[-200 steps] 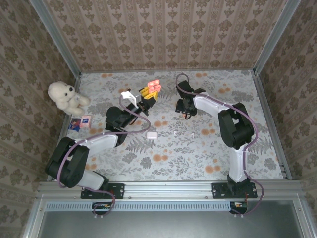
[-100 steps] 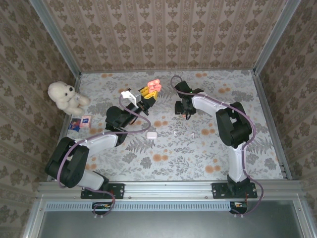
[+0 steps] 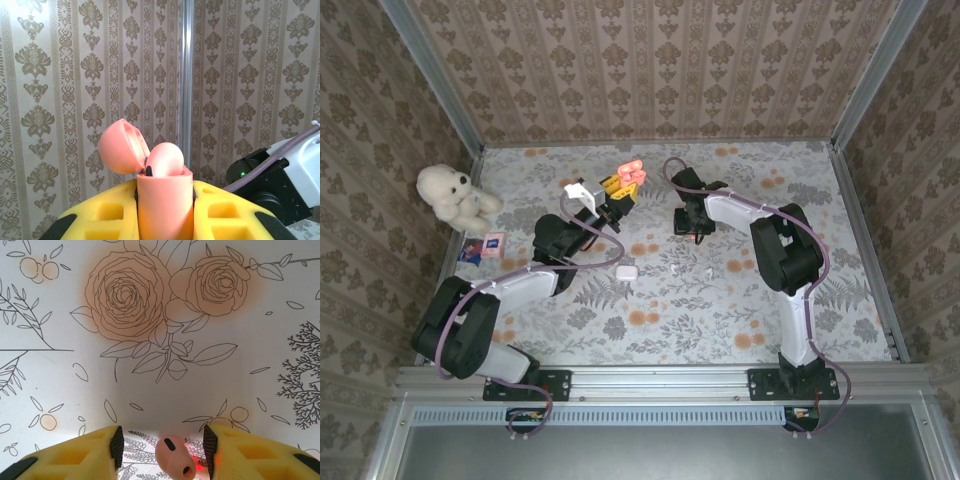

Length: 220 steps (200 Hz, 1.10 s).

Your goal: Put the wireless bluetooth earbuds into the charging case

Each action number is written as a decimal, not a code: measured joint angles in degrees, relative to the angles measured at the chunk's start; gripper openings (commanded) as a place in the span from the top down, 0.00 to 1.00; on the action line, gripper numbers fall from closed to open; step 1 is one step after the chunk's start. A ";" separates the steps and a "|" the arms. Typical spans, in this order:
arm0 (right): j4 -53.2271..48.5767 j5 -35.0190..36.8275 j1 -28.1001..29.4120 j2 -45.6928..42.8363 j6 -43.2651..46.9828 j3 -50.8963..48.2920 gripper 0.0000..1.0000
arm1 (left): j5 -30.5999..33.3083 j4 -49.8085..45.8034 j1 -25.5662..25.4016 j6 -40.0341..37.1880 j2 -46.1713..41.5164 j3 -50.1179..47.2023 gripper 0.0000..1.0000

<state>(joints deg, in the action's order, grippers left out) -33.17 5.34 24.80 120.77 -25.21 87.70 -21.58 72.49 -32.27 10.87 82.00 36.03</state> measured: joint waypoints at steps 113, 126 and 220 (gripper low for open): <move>2.43 0.68 0.04 -0.59 -0.66 -2.60 0.77 | 0.00 0.00 -0.02 0.00 0.00 0.00 1.00; 3.15 1.33 0.22 -1.05 -1.20 -3.28 0.82 | 0.00 -0.02 0.00 0.00 0.00 0.00 1.00; -0.57 17.33 6.45 -1.90 -9.75 -4.72 0.88 | 0.00 0.00 -0.02 0.00 0.00 0.00 1.00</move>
<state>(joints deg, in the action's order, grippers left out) -33.74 22.68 31.24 118.87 -34.96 82.98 -21.58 72.49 -32.29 10.87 82.00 36.03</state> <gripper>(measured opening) 0.144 0.214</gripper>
